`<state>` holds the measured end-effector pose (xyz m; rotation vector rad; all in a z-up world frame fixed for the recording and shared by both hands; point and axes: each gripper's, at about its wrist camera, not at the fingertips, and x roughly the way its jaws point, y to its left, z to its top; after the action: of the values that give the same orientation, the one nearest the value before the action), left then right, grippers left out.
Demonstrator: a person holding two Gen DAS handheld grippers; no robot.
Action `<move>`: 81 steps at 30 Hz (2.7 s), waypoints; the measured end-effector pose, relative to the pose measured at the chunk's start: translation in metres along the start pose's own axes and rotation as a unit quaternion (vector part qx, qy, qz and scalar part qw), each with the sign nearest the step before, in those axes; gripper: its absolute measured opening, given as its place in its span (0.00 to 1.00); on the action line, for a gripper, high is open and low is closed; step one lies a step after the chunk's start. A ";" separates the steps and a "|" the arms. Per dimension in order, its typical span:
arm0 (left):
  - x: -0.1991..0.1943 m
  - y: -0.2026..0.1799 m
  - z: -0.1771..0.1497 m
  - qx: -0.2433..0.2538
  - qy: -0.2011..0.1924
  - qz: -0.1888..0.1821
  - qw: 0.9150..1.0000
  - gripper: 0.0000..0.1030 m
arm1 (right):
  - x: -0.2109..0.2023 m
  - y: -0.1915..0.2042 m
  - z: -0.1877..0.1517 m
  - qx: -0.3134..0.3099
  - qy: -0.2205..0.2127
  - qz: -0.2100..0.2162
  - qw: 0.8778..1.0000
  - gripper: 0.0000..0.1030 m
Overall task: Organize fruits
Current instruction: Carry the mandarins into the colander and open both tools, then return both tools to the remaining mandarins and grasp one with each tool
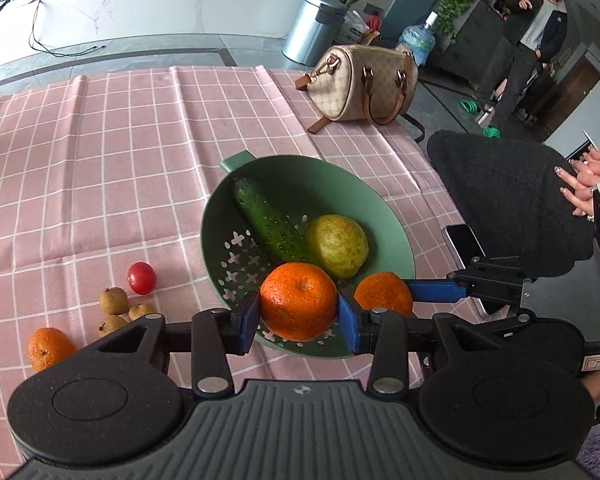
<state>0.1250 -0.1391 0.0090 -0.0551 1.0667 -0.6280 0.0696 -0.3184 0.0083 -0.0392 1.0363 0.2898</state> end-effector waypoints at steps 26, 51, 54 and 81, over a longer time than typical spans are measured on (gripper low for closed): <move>0.095 -0.018 0.022 0.038 0.178 0.050 0.982 0.46 | 0.075 -0.017 0.028 -0.133 0.168 0.016 0.977 0.40; 0.009 -0.017 0.016 0.051 0.071 0.040 0.995 0.60 | 0.017 0.009 0.026 -0.082 0.085 0.006 0.993 0.64; -0.014 -0.011 0.007 0.056 0.045 0.049 0.996 0.59 | 0.006 0.021 0.020 -0.055 0.058 0.010 0.997 0.64; -0.075 0.133 -0.088 -0.017 -0.092 0.134 0.987 0.59 | 0.067 0.159 -0.012 0.063 -0.096 0.029 0.993 0.52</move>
<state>0.0876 0.0303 -0.0199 0.0001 0.8860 -0.3544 0.0502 -0.1534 -0.0382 0.1306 0.8635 0.2753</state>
